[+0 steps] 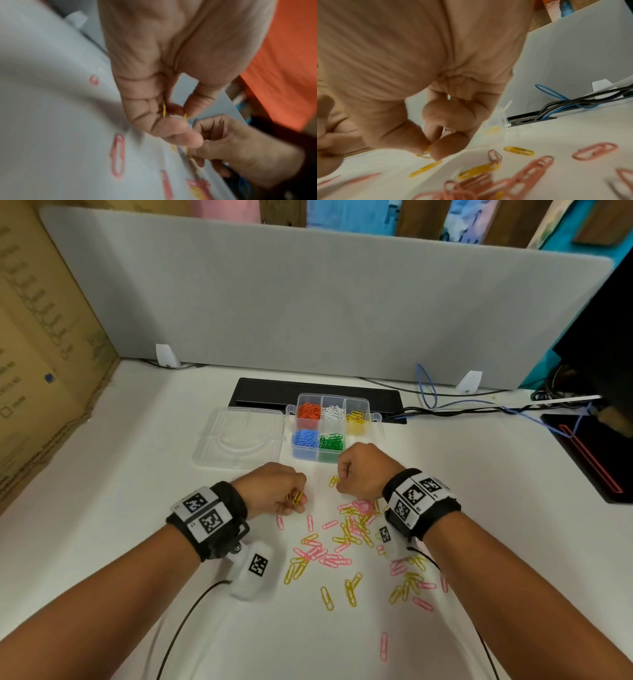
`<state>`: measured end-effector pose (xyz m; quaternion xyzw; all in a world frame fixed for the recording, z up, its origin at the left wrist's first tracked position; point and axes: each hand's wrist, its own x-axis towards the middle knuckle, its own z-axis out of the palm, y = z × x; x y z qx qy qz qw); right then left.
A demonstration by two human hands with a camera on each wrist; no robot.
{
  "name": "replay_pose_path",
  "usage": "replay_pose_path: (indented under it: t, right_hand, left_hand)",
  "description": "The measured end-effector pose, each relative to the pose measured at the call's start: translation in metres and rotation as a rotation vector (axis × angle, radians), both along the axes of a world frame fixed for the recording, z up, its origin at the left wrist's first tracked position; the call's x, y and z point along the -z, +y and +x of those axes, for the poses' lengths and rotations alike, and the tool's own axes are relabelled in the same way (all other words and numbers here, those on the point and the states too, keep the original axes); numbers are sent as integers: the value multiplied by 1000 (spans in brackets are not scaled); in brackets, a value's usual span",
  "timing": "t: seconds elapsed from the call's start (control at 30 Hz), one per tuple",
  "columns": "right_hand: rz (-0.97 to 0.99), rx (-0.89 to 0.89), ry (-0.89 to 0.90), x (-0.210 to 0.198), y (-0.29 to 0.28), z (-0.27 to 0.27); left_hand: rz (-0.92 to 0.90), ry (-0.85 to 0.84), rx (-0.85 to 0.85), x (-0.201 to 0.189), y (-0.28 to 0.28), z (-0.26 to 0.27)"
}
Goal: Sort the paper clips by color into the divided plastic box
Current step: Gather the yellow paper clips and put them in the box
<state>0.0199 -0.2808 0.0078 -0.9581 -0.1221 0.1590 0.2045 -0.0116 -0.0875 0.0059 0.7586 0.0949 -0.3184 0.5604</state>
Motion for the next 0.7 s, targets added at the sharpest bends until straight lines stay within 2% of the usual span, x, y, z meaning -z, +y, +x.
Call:
replay_pose_path:
  t: [0.03,0.1,0.23,0.4,0.7]
  right_hand:
    - [9,-8,-10,-2,0,2]
    - [-16,-41,-23,-3,1,6]
    - [-74,-107,0,-5,2,9]
    - [-124,-138,-13,-1,2,8]
    - [-106,-91,-22,1,6,4]
  left_hand:
    - [-93,54,-63,1,3,-2]
    - [-157,117,-91,3,6,-5]
    - [-134,160,-8,1,5,-16]
    - [-23,17,129,1,5,-30]
    - [-2,-103,22,4,8,-37]
